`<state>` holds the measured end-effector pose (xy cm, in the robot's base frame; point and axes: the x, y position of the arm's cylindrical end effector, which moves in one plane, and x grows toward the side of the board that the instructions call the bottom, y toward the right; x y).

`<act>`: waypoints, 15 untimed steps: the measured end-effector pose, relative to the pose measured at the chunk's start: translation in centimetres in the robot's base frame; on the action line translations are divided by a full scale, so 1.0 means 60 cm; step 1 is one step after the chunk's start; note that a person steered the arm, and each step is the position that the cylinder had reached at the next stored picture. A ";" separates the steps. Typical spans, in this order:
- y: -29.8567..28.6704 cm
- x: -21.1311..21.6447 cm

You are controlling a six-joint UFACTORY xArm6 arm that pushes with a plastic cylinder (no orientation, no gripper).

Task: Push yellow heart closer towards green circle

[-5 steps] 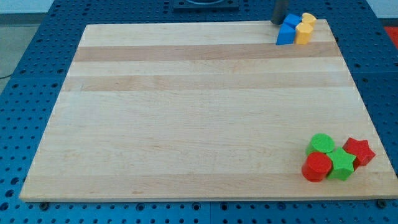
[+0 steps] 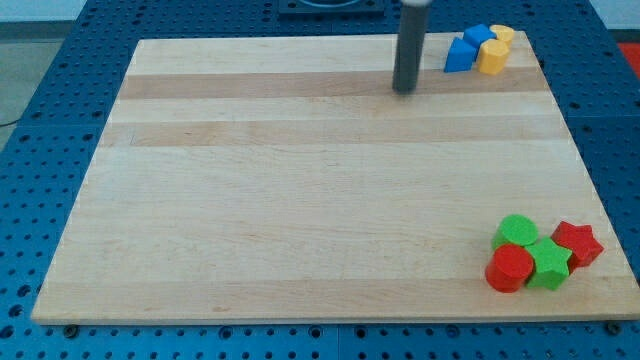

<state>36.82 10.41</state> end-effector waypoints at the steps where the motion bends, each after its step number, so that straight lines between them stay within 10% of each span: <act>1: 0.198 0.044; 2: 0.376 -0.049; 4: 0.402 -0.289; 5: 0.390 -0.295; 8: 0.241 -0.287; 15: 0.227 0.053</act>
<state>39.98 24.04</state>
